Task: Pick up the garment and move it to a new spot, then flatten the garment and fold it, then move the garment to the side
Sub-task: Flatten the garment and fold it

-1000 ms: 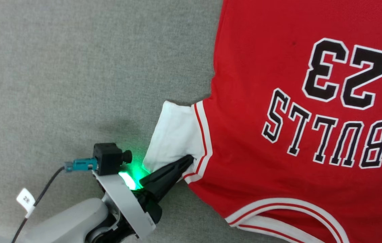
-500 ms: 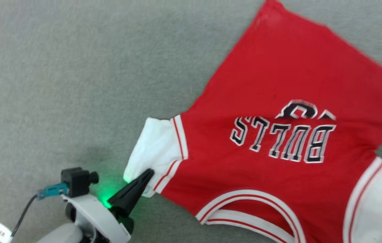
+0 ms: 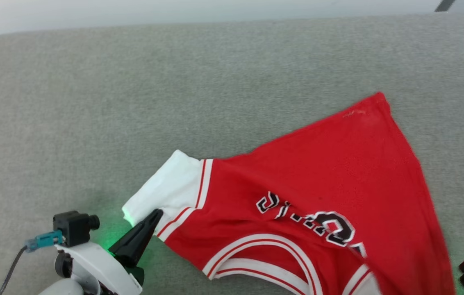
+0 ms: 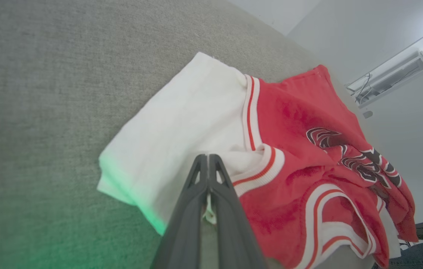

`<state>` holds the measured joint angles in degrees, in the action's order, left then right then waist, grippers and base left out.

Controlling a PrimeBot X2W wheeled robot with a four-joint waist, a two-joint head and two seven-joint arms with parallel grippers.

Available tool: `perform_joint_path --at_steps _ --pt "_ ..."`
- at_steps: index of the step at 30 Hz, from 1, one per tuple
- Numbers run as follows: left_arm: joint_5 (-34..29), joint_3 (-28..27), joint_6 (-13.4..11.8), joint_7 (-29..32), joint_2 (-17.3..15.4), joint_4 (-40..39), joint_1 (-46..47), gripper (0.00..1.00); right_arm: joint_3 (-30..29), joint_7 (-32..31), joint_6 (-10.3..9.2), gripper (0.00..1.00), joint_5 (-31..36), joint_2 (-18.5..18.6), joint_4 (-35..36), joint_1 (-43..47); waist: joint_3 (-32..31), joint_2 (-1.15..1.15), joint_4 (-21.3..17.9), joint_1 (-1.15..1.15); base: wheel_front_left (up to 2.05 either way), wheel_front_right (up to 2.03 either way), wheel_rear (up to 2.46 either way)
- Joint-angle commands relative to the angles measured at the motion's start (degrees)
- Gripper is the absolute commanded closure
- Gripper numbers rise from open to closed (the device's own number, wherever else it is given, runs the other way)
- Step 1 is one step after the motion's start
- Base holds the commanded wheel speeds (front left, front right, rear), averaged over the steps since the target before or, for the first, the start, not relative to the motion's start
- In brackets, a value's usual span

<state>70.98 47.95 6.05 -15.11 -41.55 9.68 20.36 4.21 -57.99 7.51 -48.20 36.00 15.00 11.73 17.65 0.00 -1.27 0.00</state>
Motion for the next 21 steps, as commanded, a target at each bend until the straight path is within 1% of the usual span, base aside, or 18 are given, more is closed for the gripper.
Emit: perform_joint_path --at_steps 1,4,6,7,9,10,13,17,21 --pt "-0.4 -0.1 -0.2 0.1 -0.1 -0.1 -0.4 1.00 0.4 0.3 -0.04 1.00 0.7 -0.6 0.1 0.4 -0.8 0.00 -1.2 0.00 0.00 0.00 0.00" --pt "-0.5 -0.1 -0.5 0.3 -0.2 -0.2 0.0 1.00 3.0 0.3 -0.04 1.00 1.8 -1.9 0.3 0.9 -0.7 0.00 -1.9 0.00 0.00 0.00 0.00" --pt "-0.5 -0.2 -0.7 0.3 -0.3 -0.1 -0.2 1.00 3.7 1.5 -0.04 1.00 2.8 -2.6 0.5 -0.9 -0.9 0.00 -2.5 0.00 0.00 0.00 0.00" --pt "-0.5 -0.2 -0.7 0.3 -0.3 -0.1 -0.2 1.00 3.5 2.6 -0.04 0.70 3.7 -2.9 0.3 -1.6 -0.9 0.00 -2.6 0.00 0.00 0.00 0.00" --pt "-0.6 -0.2 -0.8 0.2 -0.2 0.0 -0.3 1.00 3.3 4.0 -0.04 0.00 5.0 -3.0 0.4 -2.1 -1.0 0.00 -2.8 0.00 0.00 0.00 0.00" --pt "-0.6 -0.3 -0.8 0.2 -0.1 -0.1 -0.3 1.00 2.8 4.5 -0.04 0.00 5.2 -2.8 0.9 -2.5 -1.1 0.00 -2.9 0.00 0.00 0.00 0.00" --pt "-1.1 -0.1 -0.7 0.2 0.5 0.1 -0.1 1.00 -1.7 5.4 -0.04 0.00 6.4 -2.4 3.1 -2.8 -1.1 0.00 -2.4 0.00 0.00 0.00 0.00" --pt "-1.8 0.1 -0.4 0.1 1.6 0.6 0.1 1.00 -9.9 2.8 -0.04 0.00 4.5 -2.2 8.4 -1.8 -1.4 0.00 -1.1 0.00 0.00 0.00 0.00" --pt "-2.7 0.5 0.1 0.1 2.9 1.1 0.4 1.00 -17.6 0.5 -0.04 0.00 3.8 -1.7 11.6 -4.8 -1.3 0.00 0.8 0.00 0.00 0.00 0.00"
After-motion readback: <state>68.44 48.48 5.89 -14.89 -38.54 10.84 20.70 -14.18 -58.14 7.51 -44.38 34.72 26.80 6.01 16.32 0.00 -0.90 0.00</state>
